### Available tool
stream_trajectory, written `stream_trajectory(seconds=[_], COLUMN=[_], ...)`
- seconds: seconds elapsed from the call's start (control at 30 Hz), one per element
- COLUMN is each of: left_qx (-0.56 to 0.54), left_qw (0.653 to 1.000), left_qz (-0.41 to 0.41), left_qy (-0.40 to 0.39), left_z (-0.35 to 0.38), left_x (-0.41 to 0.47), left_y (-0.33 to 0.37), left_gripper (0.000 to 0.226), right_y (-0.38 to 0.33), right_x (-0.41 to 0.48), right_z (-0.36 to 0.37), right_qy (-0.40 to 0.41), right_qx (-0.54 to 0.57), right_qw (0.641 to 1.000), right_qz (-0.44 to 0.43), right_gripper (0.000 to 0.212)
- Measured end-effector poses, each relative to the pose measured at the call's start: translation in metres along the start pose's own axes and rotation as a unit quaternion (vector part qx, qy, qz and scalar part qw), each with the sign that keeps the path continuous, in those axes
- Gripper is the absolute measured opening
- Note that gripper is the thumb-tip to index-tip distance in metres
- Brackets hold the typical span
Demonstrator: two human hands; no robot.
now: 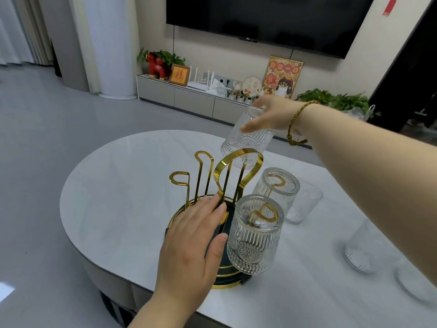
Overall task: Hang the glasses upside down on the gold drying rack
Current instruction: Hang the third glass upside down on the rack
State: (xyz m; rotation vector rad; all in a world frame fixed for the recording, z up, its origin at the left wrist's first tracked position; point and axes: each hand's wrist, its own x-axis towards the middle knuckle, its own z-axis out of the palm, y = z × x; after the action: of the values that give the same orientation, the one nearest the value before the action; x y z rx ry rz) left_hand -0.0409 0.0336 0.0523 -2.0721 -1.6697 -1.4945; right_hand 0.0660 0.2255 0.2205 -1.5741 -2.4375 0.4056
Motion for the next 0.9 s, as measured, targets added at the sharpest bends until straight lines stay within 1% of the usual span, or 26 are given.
stream_trajectory(seconds=[0.17,0.33,0.47,0.57,0.67,0.8,0.9], left_qx=[-0.005,0.001,0.007,0.001,-0.004,-0.008,-0.005], left_qw=[1.000,1.000,1.000,1.000,1.000,1.000,1.000], left_qz=[-0.005,-0.006,-0.001,-0.001,-0.005,-0.009,-0.015], left_qy=[0.008,0.002,-0.001,0.003,0.003,0.003,-0.002], left_z=[0.001,0.000,-0.001,-0.001,-0.001,-0.002,-0.003], left_x=[0.001,0.000,0.002,0.002,0.002,0.002,0.003], left_y=[0.001,-0.001,-0.001,-0.001,0.000,0.001,0.002], left_gripper=[0.054,0.055,0.049,0.045,0.045,0.045,0.056], right_y=[-0.002,-0.002,0.000,0.000,0.000,0.001,0.006], right_x=[0.007,0.016,0.021,0.021,0.021,0.018,0.013], right_z=[0.024,0.044,0.050,0.050,0.050,0.049,0.043], right_qy=[-0.050,-0.098,-0.123,-0.141,-0.144,-0.126,-0.095], right_qx=[-0.004,-0.015,0.003,-0.014,-0.004,0.027,0.055], right_qw=[0.999,0.995,0.992,0.989,0.989,0.991,0.993], right_qz=[0.010,0.022,0.027,0.027,0.033,0.041,0.044], right_gripper=[0.076,0.065,0.053,0.055,0.055,0.057,0.058])
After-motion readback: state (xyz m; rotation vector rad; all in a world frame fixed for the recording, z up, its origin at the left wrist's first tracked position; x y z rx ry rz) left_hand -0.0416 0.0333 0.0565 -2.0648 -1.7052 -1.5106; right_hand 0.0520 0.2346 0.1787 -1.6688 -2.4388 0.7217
